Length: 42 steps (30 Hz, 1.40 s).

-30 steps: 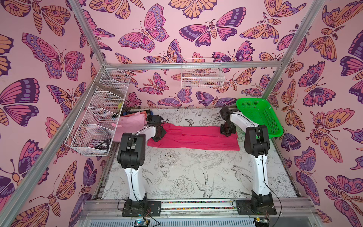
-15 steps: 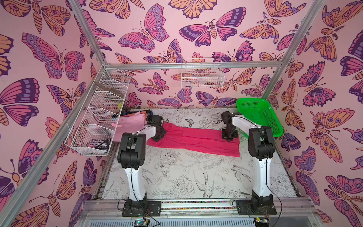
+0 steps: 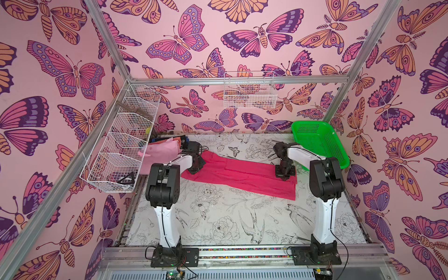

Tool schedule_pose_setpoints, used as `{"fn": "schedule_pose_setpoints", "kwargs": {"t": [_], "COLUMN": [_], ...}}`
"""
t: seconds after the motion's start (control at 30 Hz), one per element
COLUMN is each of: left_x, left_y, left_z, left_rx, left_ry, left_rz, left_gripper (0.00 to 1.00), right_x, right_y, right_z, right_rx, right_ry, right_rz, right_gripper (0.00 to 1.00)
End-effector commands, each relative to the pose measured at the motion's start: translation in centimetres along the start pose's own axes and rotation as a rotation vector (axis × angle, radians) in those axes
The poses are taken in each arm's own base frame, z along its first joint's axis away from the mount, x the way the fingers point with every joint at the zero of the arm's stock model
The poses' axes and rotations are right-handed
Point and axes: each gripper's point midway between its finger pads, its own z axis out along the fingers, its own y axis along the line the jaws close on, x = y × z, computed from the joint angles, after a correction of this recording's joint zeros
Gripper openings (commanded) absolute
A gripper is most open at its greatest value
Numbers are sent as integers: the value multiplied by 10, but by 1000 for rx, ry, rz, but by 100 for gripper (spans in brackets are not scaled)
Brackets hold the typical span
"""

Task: Fold and stack t-shirts
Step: Adjust the T-shirt at the center of the board.

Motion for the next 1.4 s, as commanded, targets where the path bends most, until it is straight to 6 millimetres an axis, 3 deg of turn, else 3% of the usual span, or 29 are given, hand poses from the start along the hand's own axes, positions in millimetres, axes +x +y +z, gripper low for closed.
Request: {"fn": "schedule_pose_setpoints", "kwargs": {"t": [0.0, 0.43, 0.93, 1.17, 1.37], "left_x": [28, 13, 17, 18, 20], "left_y": [34, 1, -29, -44, -52], "left_z": [28, 38, 61, 69, 72], "left_rx": [-126, -98, -78, -59, -54], "left_ry": [93, 94, 114, 125, 126], "left_rz": [-1, 40, 72, 87, 96], "left_gripper": [0, 0, 0, 0, 0], "right_x": [36, 71, 108, 125, 134], "right_y": [-9, 6, 21, 42, 44], "right_z": [6, 4, -13, -8, -4], "right_rx": [52, 75, 100, 108, 120], "right_ry": [117, 142, 129, 149, 166], "right_rz": [-32, -86, -136, -189, -203], "right_gripper": [0, 0, 0, 0, 0]}}
